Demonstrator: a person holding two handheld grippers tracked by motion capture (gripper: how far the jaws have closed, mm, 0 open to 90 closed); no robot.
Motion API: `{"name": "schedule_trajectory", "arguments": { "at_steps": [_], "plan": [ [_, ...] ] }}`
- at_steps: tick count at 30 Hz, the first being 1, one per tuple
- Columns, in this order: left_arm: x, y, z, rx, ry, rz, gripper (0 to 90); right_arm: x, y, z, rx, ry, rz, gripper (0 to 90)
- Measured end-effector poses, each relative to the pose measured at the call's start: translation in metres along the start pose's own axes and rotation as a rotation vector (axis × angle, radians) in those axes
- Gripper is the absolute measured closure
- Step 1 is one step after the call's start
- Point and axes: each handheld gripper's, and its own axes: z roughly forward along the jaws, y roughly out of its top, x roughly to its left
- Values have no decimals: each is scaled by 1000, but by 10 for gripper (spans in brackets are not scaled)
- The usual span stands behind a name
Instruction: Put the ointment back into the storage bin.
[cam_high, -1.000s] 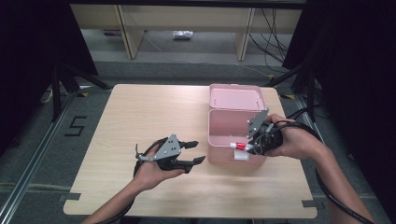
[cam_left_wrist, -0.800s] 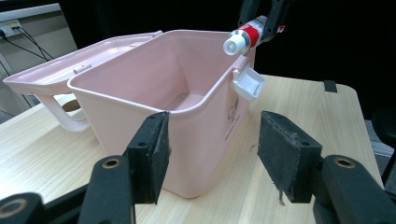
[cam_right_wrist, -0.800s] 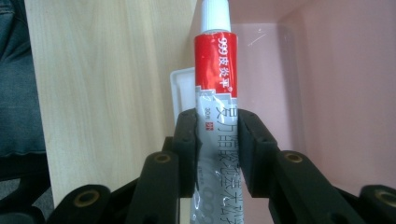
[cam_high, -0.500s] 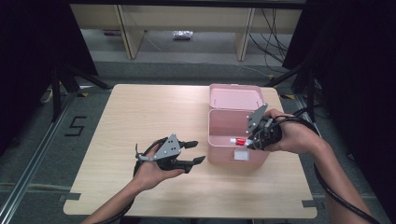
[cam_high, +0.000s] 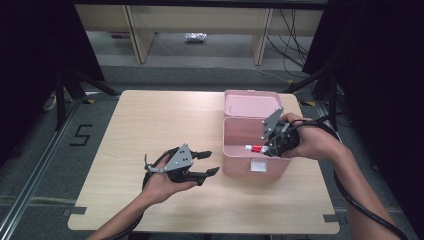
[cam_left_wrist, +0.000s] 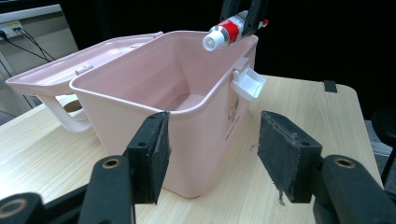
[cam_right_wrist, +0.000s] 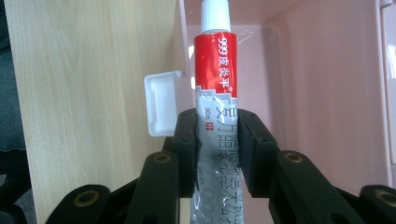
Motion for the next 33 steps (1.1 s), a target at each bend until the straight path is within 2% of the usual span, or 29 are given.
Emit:
{"name": "schedule_trajectory", "arguments": {
  "at_steps": [3, 6, 7, 9, 10, 12, 13, 14, 15, 16, 17, 18, 19, 22, 23, 25, 26, 27, 29, 33],
  "plan": [
    [0, 0, 0, 0, 0, 1, 430, -4, 2, 1, -20, -1, -49, 716],
    [0, 0, 0, -2, 0, 1, 430, -2, 3, 1, 6, 3, -2, 716],
    [0, 0, 0, -3, 0, 0, 430, -4, 3, 2, -5, 3, -20, 716],
    [0, 0, 0, -2, 0, 0, 430, -4, 3, 2, -3, 3, -21, 716],
    [0, 0, 0, -1, 1, -1, 431, -3, 4, 2, 10, 4, 1, 716],
    [0, 0, 0, -1, 1, -1, 430, -5, 4, 3, 6, 7, -13, 716],
    [0, -1, 0, -2, 0, -3, 430, -8, 5, 4, -9, 4, -55, 716],
    [0, -1, 0, -2, 0, -3, 430, -8, 5, 4, -9, 4, -55, 716],
    [0, -1, -1, -2, 2, -3, 430, -7, 6, 3, 14, 1, -9, 716],
    [0, -1, -1, -2, 3, -3, 430, -10, 6, 3, 16, -2, -34, 716],
    [0, -1, -1, 0, 3, -2, 430, -8, 6, 3, 9, 3, -9, 716],
    [0, -1, -2, 1, 3, -2, 430, -11, 7, 4, -2, 8, -51, 716],
    [0, -1, -2, 1, 3, -2, 430, -12, 7, 5, -6, 0, -62, 716],
    [0, -1, -1, 1, 3, -4, 430, -10, 8, 5, 24, 5, -12, 716],
    [0, -1, -1, 1, 3, -4, 430, -12, 8, 5, 31, -1, -42, 716],
    [0, -1, -1, 1, 3, -5, 429, -13, 8, 6, 24, 9, -55, 716],
    [0, -2, -1, 1, 2, -5, 429, -16, 8, 7, 13, 11, -88, 716],
    [0, -2, -1, 1, 2, -4, 429, -16, 9, 7, 17, 11, -96, 716],
    [0, -2, -1, 0, 2, -4, 429, -14, 8, 6, 34, 9, -59, 716],
    [0, -1, -1, -2, 0, -4, 429, -13, 10, 7, 44, 11, -59, 716]
  ]
}}
